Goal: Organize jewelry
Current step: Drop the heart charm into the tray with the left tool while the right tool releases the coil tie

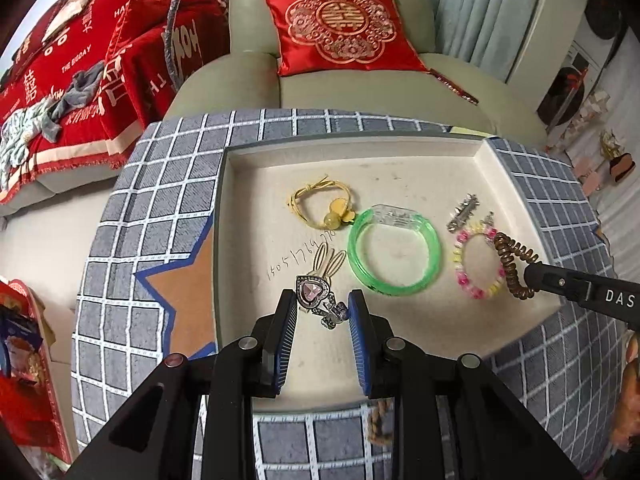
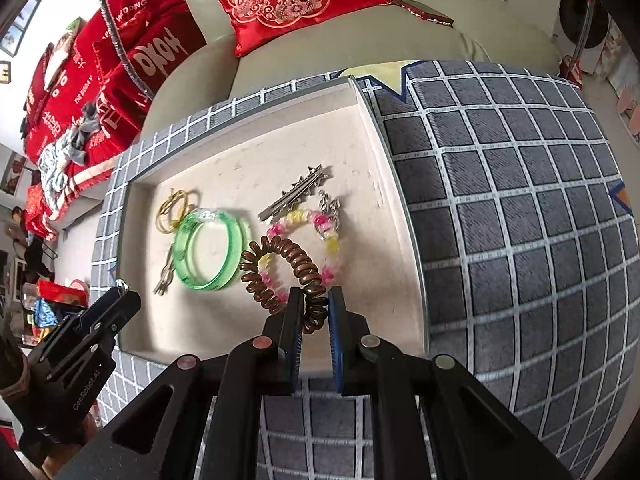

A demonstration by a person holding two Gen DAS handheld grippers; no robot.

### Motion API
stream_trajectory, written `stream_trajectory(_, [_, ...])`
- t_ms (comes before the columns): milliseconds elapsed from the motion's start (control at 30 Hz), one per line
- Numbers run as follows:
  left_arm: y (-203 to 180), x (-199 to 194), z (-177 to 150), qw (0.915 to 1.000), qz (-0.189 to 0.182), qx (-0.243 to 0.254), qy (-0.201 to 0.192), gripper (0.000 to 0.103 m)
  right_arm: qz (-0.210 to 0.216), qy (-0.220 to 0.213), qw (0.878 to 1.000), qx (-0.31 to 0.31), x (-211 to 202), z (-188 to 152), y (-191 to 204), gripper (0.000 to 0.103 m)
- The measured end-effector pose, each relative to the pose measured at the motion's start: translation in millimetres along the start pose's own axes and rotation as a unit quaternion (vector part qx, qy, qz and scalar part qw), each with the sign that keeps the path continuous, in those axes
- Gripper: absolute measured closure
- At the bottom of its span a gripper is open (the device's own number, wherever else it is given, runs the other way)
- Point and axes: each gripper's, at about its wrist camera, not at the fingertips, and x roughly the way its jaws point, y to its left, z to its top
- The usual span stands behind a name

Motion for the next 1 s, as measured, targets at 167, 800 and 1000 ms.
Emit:
stream_trajectory(167, [-3,16,1,0.9998,0.012,0.001,0.014,0.061,-0.008,0.004,1.000,-0.003,12,6,-1,0.090])
stream_trajectory(800, [-16,35,-7,0.9974,0.050,0.035,0.039,0.061,-0.001,0.015,1.000,-0.006,23,7,-6,0.048])
stream_trajectory(1000, [-18,32,-6,0.9972,0.055,0.037,0.034,0.061,0.024,0.003,1.000,0.010,11,6,-10,0.047])
